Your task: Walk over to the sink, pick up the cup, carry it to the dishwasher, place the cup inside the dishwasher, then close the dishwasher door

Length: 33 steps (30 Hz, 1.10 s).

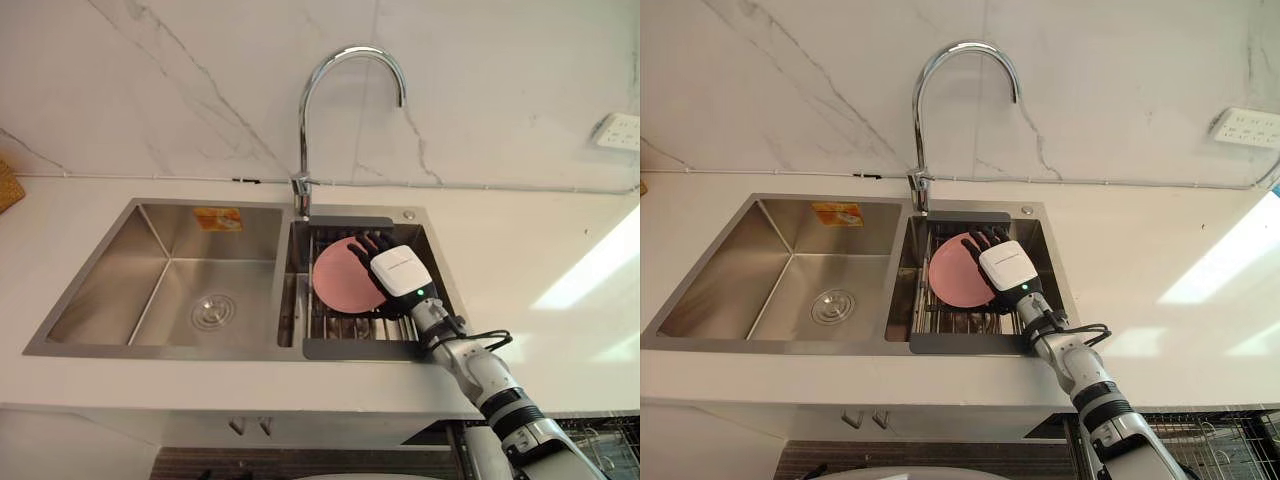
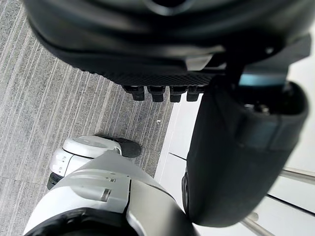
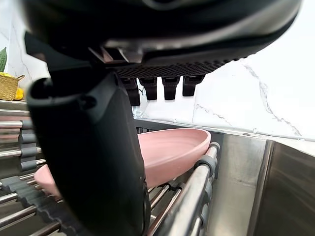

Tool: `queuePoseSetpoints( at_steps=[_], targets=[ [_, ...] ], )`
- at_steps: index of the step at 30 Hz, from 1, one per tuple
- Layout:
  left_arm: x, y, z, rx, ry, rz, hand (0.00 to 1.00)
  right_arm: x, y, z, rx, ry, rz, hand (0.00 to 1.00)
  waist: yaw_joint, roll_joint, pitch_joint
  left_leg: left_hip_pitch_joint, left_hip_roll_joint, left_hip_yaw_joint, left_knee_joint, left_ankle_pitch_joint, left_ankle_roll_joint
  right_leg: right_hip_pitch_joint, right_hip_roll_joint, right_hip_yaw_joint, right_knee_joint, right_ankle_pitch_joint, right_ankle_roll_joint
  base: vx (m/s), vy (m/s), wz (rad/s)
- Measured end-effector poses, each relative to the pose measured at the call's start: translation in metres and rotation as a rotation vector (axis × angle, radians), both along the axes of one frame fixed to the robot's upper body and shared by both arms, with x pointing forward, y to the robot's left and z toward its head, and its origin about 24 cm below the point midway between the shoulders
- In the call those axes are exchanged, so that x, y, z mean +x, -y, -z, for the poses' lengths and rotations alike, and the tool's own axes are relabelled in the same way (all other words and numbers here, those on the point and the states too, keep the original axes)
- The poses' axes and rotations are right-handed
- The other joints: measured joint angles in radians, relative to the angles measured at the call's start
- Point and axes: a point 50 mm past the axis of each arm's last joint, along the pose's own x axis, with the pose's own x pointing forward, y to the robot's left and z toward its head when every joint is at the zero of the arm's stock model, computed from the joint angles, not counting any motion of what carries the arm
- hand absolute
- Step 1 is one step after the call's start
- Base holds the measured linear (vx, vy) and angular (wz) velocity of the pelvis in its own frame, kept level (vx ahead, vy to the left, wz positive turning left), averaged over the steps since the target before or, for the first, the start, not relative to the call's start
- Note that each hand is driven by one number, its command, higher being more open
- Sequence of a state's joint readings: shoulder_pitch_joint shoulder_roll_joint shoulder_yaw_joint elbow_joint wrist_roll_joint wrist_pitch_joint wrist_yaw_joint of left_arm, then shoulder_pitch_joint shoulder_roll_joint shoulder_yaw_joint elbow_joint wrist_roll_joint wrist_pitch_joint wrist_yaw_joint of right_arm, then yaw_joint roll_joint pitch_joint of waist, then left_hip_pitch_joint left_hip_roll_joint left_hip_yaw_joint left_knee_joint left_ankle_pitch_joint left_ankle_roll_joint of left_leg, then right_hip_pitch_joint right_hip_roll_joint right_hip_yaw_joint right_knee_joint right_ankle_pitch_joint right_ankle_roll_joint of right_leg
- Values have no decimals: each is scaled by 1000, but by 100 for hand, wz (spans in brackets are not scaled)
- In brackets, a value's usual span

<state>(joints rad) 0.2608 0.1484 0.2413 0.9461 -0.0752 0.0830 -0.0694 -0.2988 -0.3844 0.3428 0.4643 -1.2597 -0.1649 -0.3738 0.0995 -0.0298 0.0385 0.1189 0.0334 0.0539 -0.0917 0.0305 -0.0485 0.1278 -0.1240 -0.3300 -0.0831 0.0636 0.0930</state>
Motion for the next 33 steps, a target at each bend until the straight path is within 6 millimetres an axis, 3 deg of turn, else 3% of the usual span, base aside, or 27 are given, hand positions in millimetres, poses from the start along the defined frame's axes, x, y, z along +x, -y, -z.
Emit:
queuePoseSetpoints(
  at_steps=[9,19,33],
  targets=[
    [2,0,-1,0,9,0,100,12,-8,-14,33,110,-30,0,8,-1,13,0,1,13,0,-2,-3,-1,-1,0,0,0,0,-11,0,0],
    [6,-1,-3,7,33,6,100,15,-10,-20,97,115,-36,0,21,-7,32,-5,-2,27,0,-3,-3,-5,-6,1,0,1,4,-4,1,-1],
    [2,-2,-3,18,41,-1,100,8,-14,-63,347,186,-103,0,-3,-5,38,1,1,58,1,-9,-4,-12,-2,28,0,2,5,-25,-1,-5]
  ],
)
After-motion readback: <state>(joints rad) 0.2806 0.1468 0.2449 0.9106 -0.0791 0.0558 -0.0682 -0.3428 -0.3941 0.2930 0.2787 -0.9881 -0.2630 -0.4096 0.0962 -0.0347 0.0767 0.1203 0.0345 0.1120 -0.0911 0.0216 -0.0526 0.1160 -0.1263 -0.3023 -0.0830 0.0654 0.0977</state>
